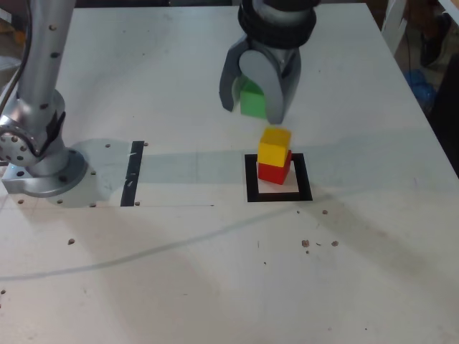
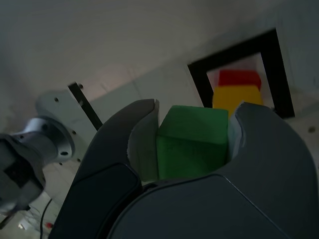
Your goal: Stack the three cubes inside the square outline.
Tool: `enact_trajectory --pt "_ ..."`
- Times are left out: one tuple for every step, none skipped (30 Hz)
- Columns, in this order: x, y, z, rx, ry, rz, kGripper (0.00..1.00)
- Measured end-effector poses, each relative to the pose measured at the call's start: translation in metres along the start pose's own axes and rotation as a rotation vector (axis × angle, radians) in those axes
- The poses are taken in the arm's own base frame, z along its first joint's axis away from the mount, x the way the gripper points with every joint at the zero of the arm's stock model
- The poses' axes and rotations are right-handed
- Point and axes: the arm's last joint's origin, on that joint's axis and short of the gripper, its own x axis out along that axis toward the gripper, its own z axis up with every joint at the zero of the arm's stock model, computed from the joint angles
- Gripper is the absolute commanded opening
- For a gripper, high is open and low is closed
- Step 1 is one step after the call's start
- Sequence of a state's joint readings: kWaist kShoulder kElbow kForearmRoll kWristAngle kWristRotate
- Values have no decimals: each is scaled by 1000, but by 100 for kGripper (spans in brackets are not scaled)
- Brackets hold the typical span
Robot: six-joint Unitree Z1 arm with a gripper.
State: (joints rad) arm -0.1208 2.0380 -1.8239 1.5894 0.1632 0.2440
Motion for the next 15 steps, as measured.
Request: enact_trajectory --pt "0 -2 2 0 0 -3 33" --pt "0 -4 3 -1 0 -6 33" --pt "0 -6 4 -4 -1 -8 33" --pt "0 -7 5 -6 -2 -10 33" --pt "0 -8 5 -10 -4 -13 33" --pt "0 -8 5 -16 -4 -16 33" --pt "1 -8 6 -22 -4 -20 33" --pt "1 -8 7 -25 -3 -22 33" --pt "2 -8 8 -27 -3 -24 33" --pt "4 -8 10 -29 -2 -26 33" --pt "5 -8 12 -30 0 -26 33" --pt "6 -8 13 -30 0 -26 34" --pt "6 -8 14 -31 0 -26 34" --pt "7 -8 15 -31 -1 -24 34" --pt "7 -7 15 -31 -2 -22 34"
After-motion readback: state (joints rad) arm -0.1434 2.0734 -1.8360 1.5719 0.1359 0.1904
